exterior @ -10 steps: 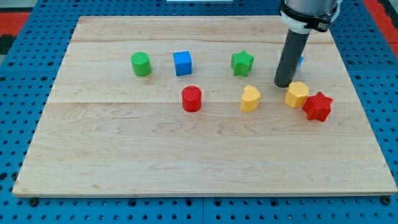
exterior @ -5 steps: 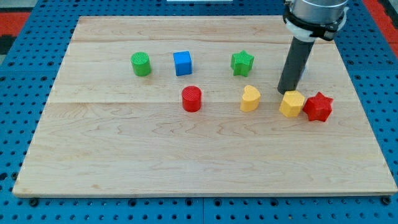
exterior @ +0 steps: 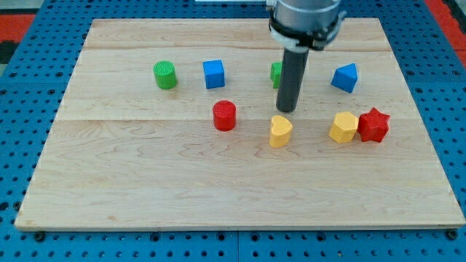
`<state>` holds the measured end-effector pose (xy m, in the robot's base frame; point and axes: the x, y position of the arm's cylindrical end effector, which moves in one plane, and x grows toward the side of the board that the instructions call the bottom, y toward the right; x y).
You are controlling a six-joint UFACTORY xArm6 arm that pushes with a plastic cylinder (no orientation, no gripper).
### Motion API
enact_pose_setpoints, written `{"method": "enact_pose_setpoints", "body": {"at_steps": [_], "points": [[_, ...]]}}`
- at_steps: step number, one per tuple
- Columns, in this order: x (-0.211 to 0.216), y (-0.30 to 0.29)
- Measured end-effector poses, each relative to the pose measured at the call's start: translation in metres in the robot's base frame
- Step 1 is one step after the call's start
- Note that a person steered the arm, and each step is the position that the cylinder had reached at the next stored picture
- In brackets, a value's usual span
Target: Place yellow blocks and the red circle in a horizontal line with the red star
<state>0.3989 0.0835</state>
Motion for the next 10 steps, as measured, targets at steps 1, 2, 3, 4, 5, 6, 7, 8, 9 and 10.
{"method": "enact_pose_setpoints", "body": {"at_steps": [1,2,3,4,5,6,7,8,9,10], "points": [[-0.015,-0.047],[0.029,-0.101],[0.050,-0.137],[0.058,-0.112],[0.085,-0.073],[0.134,-0.088],[0.112,-0.142],[0.086,-0.149],[0.114,-0.200],[0.118,-0.258]]}}
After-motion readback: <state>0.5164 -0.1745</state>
